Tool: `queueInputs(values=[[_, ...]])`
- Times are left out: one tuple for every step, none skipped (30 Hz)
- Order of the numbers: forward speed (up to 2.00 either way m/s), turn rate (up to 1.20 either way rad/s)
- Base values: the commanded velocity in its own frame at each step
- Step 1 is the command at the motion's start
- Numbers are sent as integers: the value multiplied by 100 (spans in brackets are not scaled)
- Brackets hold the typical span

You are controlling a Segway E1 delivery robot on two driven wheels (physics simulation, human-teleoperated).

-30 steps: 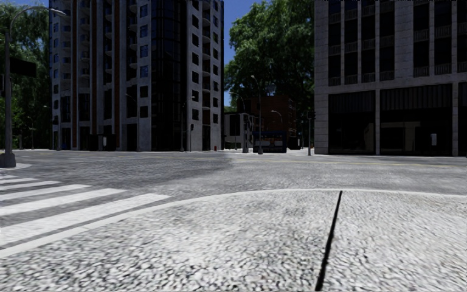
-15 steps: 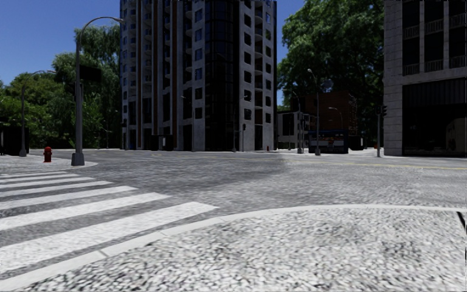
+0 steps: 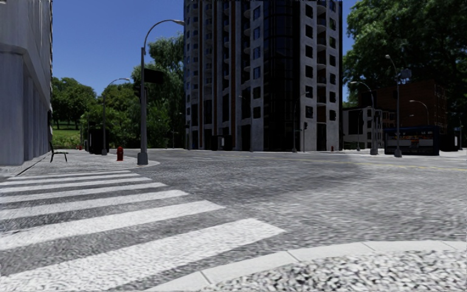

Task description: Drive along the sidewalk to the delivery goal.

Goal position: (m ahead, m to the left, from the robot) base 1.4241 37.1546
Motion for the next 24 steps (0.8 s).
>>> queueInputs(values=[[159, 60], [159, 60], [159, 60], [159, 60], [159, 60], [159, 60], [159, 60], [159, 60], [159, 60], [159, 60], [159, 60], [159, 60], [159, 60], [159, 60], [159, 60], [159, 60], [159, 60], [158, 60], [158, 60], [158, 60], [157, 60], [157, 60], [157, 60], [157, 59]])
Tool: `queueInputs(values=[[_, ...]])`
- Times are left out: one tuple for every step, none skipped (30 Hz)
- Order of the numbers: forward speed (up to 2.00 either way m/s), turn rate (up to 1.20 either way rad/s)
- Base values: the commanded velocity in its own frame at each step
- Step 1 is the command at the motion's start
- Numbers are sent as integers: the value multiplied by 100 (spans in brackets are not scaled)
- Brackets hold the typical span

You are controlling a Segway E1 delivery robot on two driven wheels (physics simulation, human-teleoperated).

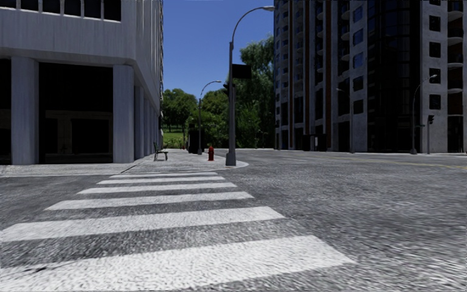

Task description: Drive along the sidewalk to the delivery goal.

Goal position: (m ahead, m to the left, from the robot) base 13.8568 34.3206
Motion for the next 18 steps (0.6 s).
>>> queueInputs(values=[[157, 57], [157, 56], [157, 56], [157, 56], [157, 54], [157, 51], [157, 51], [157, 46], [157, 43], [157, 42], [157, 41], [157, 41], [157, 41], [157, 41], [157, 41], [157, 41], [157, 41], [157, 41]])
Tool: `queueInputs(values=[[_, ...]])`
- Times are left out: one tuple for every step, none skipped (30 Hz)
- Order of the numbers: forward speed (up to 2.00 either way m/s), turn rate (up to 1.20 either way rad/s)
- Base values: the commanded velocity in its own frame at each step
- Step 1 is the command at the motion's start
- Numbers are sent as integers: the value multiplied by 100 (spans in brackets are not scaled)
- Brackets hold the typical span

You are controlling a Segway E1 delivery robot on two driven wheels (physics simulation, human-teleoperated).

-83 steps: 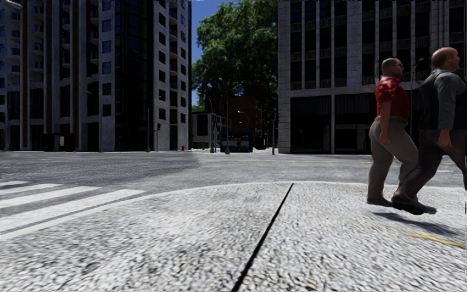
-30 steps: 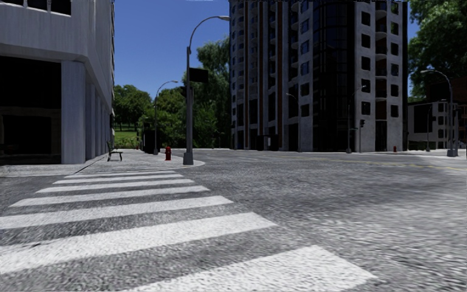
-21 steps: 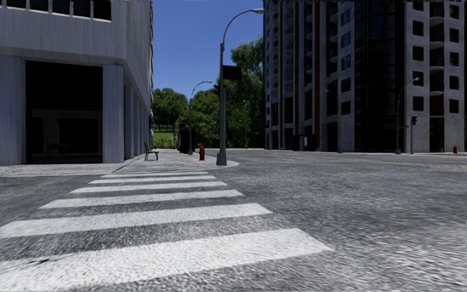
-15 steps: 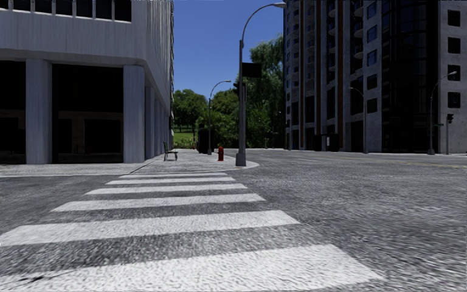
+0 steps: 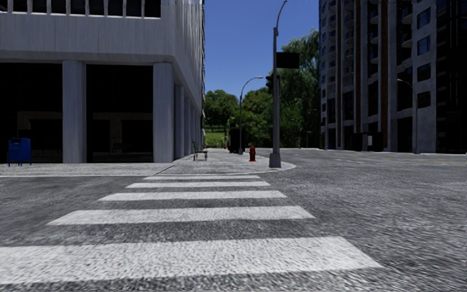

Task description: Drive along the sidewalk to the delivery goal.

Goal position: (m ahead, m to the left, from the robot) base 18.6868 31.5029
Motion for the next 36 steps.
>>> queueInputs(values=[[157, 41], [157, 41], [157, 41], [157, 41], [157, 41], [157, 41], [157, 41], [157, 41], [157, 41], [157, 41], [157, 30], [157, 25], [157, 28], [157, 29], [157, 0], [157, 0], [157, 0], [157, 0], [157, 0], [157, 0], [200, 0], [200, 0], [200, 0], [200, 0], [200, 0], [200, 0], [200, 0], [200, 0], [200, 0], [200, 0], [200, 0], [200, 0], [200, 0], [200, 0], [200, 0], [200, 0]])
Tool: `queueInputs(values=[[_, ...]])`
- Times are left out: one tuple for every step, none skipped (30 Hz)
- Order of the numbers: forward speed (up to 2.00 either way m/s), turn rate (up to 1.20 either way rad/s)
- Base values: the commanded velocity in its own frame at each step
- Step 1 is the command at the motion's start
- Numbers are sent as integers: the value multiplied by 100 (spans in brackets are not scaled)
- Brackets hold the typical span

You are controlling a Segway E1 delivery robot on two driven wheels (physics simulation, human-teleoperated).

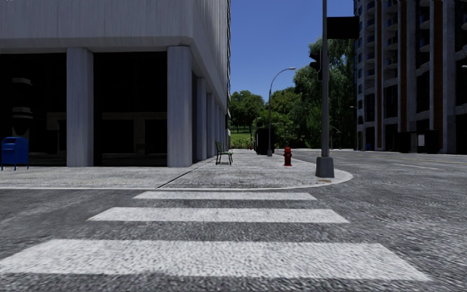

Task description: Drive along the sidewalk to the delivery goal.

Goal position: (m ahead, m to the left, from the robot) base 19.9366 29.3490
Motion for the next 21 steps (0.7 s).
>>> queueInputs(values=[[200, 0], [200, 0], [200, 0], [200, 0], [200, 0], [200, 0], [200, 0], [200, 0], [200, 0], [200, 0], [200, 0], [200, 0], [200, 0], [200, 0], [200, 0], [200, 0], [200, 0], [200, 0], [200, 0], [200, 0], [200, 0]])
